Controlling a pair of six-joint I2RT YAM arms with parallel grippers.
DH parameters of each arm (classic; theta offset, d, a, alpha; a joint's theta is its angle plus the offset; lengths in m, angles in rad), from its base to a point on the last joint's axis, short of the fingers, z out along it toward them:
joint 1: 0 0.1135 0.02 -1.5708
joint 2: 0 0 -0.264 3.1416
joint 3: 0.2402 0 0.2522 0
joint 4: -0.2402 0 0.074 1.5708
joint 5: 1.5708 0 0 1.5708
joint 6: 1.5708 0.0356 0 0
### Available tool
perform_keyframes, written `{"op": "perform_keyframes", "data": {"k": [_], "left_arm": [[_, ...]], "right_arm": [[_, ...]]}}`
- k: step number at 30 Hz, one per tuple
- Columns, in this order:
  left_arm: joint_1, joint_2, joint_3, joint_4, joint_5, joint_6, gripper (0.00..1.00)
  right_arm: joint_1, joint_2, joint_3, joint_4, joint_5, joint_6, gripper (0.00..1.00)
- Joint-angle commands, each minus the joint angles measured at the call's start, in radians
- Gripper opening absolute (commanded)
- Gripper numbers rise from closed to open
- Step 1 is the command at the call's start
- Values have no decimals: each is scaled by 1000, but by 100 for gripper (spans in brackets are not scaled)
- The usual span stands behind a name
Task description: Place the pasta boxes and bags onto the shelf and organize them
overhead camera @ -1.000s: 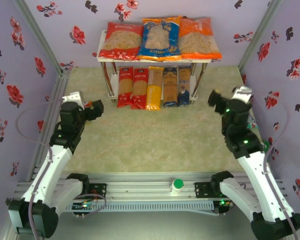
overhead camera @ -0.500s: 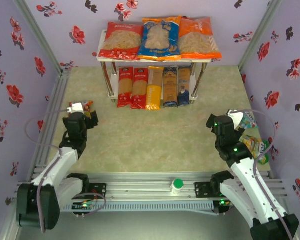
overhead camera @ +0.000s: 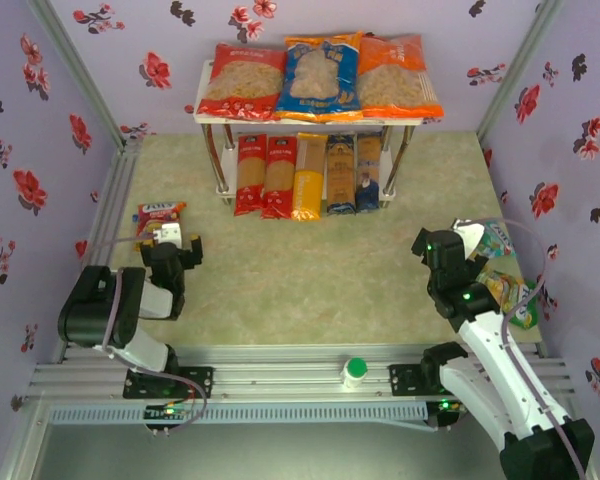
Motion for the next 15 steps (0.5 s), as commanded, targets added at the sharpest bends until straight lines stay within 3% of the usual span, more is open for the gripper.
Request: {"op": "perform_keyframes", "data": {"k": [1, 3, 7, 10, 15], "left_arm": [[-5, 5, 13, 145, 83, 78, 100], [-5, 1, 9, 146, 93, 79, 100], [-5, 0, 16, 135, 93, 79, 100], [-5, 1, 8, 150, 95, 81, 100], [-5, 1, 7, 151, 96, 81, 100]], "right_arm": [[-10, -14, -18, 51, 30, -47, 99], [-11, -7, -61, 152, 30, -102, 99], [-11, 90, -220, 576, 59, -244, 99], [-16, 240, -324, 950, 129, -348, 99], [-47, 526, -361, 1323, 102, -428, 99]]}}
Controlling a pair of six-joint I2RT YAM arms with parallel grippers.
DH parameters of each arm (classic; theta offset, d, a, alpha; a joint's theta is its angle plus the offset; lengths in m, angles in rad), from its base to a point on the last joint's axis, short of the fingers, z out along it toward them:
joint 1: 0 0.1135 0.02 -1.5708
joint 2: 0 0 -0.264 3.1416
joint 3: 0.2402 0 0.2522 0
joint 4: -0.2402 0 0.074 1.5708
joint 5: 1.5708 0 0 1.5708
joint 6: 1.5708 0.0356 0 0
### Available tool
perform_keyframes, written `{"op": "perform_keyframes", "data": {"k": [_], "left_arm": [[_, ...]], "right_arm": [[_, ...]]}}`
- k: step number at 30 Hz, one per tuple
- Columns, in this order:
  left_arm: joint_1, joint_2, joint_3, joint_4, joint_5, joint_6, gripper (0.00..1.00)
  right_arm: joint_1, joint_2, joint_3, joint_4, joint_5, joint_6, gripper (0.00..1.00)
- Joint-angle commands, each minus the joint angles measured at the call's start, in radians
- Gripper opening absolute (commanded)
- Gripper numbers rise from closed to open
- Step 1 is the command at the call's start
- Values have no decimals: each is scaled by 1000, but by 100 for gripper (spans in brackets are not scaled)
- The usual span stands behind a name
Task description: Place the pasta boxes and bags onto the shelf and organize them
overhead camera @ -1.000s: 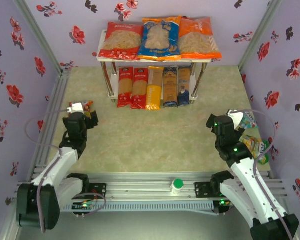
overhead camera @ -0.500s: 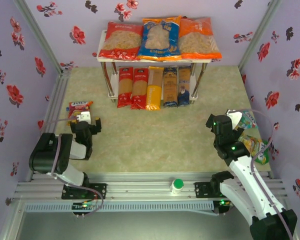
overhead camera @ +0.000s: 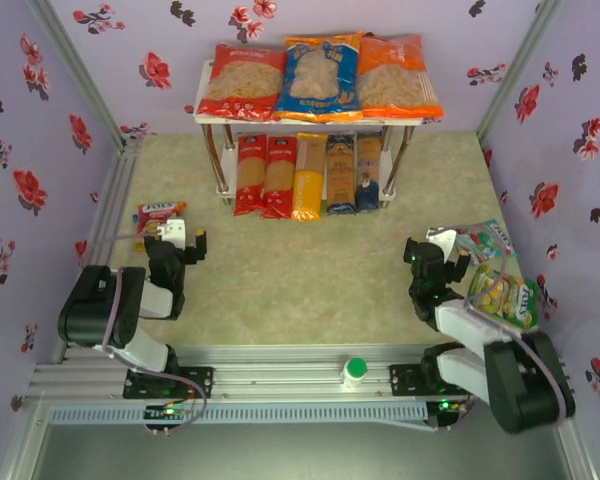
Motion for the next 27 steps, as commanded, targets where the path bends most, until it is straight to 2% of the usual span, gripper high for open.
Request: {"op": "perform_keyframes", "data": {"k": [1, 4, 7, 12, 16, 19, 21, 23, 25, 27], "left_arm": [[-5, 0, 6, 52, 11, 29, 100], [-5, 0, 5, 54, 12, 28, 100], [-4, 0, 5, 55, 11, 28, 100], [-4, 2, 6, 52, 11, 28, 100], [-4, 1, 11, 42, 11, 26, 100], [0, -4, 26, 10, 10, 22, 100], [6, -6, 42, -23, 11, 13, 100], [14, -9, 65, -67, 11, 4, 100], [21, -13, 73, -107, 11, -6, 100], [27, -11, 112, -135, 4, -15, 100]], "right_arm": [[-16, 143, -25, 475, 25, -99, 99], [-24, 264, -50, 652, 17, -121, 99], [-29, 322, -56, 728, -2, -129, 99], [-54, 372, -1, 673, -70, -127, 99], [-113, 328, 73, 456, -156, -62, 99], [-156, 370, 135, 348, -267, -32, 99], [-193, 433, 121, 485, -271, -20, 99], [-213, 382, 139, 343, -303, 26, 99], [-210, 424, 129, 445, -304, -3, 99], [-210, 394, 148, 348, -302, 11, 99]]}}
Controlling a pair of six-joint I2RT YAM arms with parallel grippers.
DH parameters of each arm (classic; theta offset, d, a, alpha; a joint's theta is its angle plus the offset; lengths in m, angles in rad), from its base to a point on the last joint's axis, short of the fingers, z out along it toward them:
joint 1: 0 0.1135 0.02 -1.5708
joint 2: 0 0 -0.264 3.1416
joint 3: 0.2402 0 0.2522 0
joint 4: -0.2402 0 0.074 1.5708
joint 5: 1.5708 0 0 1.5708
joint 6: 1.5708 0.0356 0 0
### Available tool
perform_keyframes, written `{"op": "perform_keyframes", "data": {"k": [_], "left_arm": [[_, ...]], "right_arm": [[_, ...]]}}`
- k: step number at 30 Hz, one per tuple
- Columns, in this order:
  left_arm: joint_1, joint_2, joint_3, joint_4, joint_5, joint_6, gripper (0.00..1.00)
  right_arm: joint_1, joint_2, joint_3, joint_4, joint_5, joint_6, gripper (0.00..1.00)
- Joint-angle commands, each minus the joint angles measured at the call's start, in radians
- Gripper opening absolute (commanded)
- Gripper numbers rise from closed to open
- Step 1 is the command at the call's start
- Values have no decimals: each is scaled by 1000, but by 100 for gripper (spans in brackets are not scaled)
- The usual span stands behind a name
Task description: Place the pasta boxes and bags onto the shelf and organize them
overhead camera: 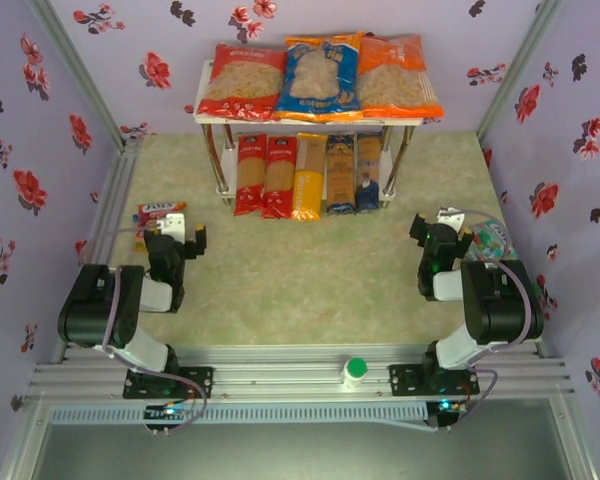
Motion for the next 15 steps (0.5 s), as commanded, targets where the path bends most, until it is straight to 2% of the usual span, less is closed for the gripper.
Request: {"op": "perform_keyframes", "data": {"k": [1, 3, 5, 15], "left_arm": [[16, -11, 48, -63, -15, -18, 100], [17, -9, 66, -90, -66, -40, 100], [19, -6, 76, -103, -116, -62, 100], [19, -8, 72, -100, -115, -59, 100]], "right_arm": [[1, 3, 13, -19, -34, 25, 99], [7, 6, 3, 17, -25, 16, 99], [7, -8, 14, -32, -26, 28, 99], [7, 1, 9, -9, -23, 23, 99]]}}
